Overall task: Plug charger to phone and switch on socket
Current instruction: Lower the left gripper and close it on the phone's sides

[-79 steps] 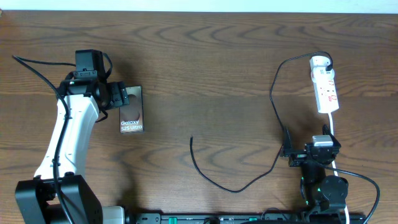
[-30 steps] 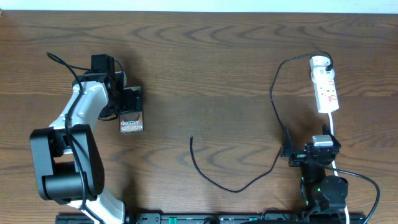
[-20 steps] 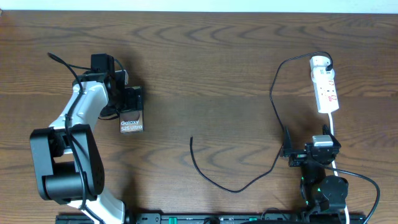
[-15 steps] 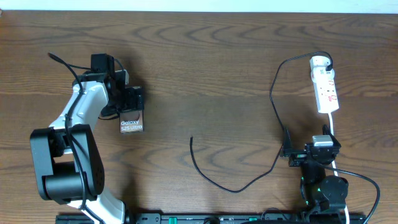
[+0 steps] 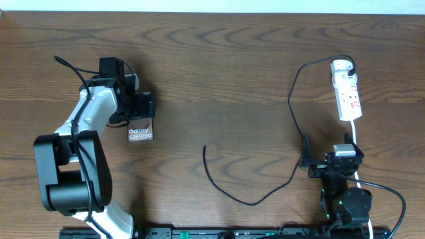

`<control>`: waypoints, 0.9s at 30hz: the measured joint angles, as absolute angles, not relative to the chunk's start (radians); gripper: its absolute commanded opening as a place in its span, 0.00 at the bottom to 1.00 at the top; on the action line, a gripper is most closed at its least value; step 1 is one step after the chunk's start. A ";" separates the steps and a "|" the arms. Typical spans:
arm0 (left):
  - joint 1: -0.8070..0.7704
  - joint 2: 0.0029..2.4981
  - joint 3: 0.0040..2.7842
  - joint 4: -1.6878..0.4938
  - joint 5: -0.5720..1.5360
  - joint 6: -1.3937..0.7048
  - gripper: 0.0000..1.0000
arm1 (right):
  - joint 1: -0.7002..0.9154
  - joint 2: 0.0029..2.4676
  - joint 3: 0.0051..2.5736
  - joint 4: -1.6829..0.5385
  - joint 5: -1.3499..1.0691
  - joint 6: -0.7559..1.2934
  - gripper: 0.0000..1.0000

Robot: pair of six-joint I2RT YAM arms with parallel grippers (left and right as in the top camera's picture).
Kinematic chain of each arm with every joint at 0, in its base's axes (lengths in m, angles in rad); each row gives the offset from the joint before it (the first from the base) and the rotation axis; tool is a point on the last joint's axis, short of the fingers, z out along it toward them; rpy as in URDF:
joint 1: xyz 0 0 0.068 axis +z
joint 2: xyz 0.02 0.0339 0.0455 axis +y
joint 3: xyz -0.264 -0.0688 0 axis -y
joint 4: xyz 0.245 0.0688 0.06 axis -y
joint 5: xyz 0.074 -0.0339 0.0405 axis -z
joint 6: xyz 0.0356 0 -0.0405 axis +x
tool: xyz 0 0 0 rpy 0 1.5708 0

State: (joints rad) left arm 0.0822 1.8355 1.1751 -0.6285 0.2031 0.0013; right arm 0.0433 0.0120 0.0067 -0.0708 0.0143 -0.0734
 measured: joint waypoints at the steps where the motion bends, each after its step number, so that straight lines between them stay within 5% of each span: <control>1: 0.082 1.837 1.175 -0.628 0.203 0.001 0.90 | 0.043 0.012 0.007 -0.071 0.014 -0.073 0.99; 27: 0.024 1.860 1.175 -0.623 0.097 0.001 0.90 | 0.043 0.012 0.007 -0.071 0.014 -0.074 0.99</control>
